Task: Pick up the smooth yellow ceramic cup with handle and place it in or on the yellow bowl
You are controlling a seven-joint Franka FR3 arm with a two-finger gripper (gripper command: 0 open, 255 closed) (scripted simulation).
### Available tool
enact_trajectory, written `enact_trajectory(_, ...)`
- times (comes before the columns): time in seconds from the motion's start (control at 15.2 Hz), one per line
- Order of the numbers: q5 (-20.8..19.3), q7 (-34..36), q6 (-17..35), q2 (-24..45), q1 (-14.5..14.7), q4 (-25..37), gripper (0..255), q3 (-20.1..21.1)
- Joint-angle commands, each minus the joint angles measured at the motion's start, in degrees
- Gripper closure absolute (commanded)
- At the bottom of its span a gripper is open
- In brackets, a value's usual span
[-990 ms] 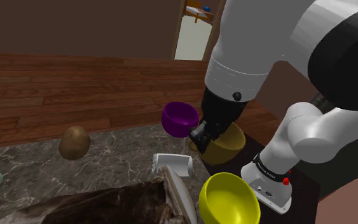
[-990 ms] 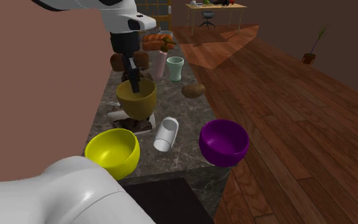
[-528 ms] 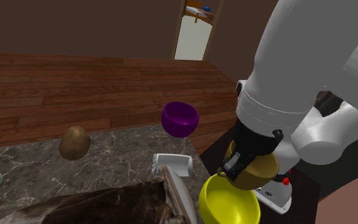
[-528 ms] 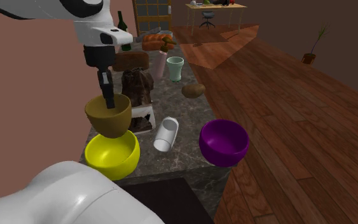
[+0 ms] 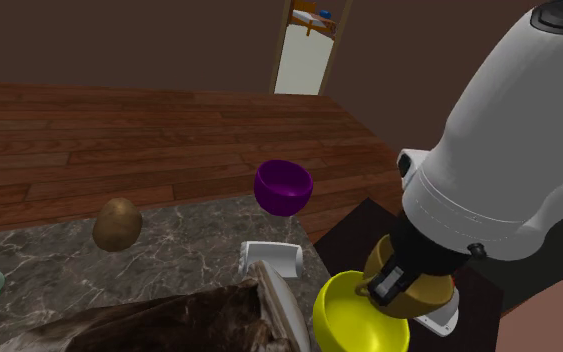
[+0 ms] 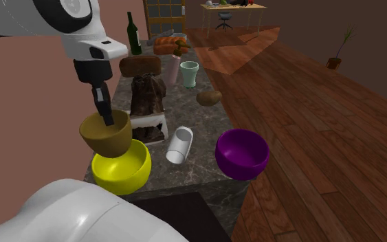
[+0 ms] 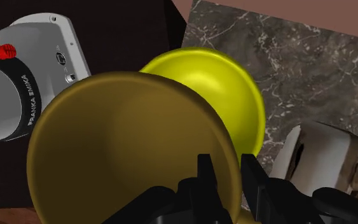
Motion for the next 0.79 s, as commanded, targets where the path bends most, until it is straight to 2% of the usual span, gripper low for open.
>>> enact_trajectory(0.0,0.2,0.3,1.7,-2.5,1.2,-1.4,255,0.8)
enact_trajectory(0.33,2.9,-1.0,4.9,-2.7,-0.5,-4.3,255,4.1)
enact_trajectory(0.46,2.2,0.2,7.3,-1.1,1.3,-5.5,255,3.6)
enact_trajectory(0.73,2.6,0.4,9.9,0.0,1.8,-7.1,255,4.4)
